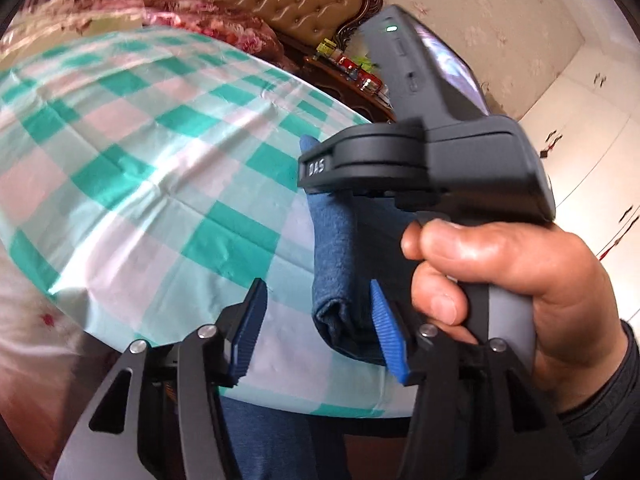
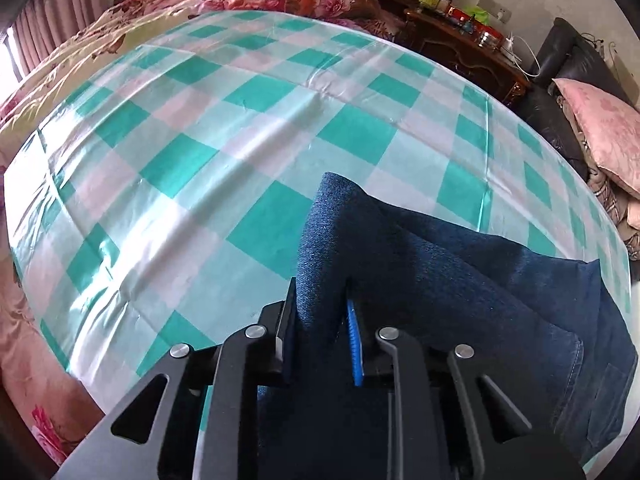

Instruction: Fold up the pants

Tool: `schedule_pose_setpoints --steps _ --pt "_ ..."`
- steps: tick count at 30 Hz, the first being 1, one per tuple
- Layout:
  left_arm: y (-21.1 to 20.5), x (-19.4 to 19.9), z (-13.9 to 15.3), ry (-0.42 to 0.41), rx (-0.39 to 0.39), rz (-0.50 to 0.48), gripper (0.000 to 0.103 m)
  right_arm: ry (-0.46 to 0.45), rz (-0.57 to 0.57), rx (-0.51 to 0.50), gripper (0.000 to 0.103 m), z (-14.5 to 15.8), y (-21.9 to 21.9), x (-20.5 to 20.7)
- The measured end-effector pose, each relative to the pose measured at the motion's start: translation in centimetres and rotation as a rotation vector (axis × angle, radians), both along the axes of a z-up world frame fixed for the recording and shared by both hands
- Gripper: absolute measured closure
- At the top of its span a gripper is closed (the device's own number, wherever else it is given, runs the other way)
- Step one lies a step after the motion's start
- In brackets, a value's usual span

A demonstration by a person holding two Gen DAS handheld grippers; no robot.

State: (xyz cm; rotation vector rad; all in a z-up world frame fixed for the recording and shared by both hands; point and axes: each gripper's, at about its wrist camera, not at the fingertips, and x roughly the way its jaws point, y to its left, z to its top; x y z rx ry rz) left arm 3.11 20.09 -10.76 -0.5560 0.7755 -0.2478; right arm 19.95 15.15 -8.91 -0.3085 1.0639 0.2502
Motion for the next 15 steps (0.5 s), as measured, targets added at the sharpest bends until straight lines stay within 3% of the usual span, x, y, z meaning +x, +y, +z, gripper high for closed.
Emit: schedule_pose_setpoints --steps 5,7,9,10,11,15 --pt "0.2 0.6 -1.0 0.020 -0.047 -0.005 0.047 -0.010 0.008 0.018 0.085 0.4 -0.5 -0.1" --pt "0.0 0.9 -1.2 0.031 -0.033 -0.001 0.058 -0.007 0.004 0.034 0.086 0.6 -0.8 -0.1" --pt "-0.1 1.1 -1.5 0.038 -0.038 -0.008 0.061 -0.016 0.012 0.036 0.086 0.8 -0.9 -0.3" --pt "-0.2 1.2 -1.3 0.036 -0.040 -0.014 0.068 -0.018 0.014 0.039 0.086 0.9 -1.0 -0.3" --pt "-0.5 1.3 -1.1 0.033 -0.033 -0.025 0.083 -0.016 0.015 0.050 0.086 1.0 -1.2 -0.3" --pt "-2.9 1.0 1.6 -0.024 0.113 -0.044 0.089 -0.002 -0.003 0.142 0.088 2.8 -3.0 -0.2"
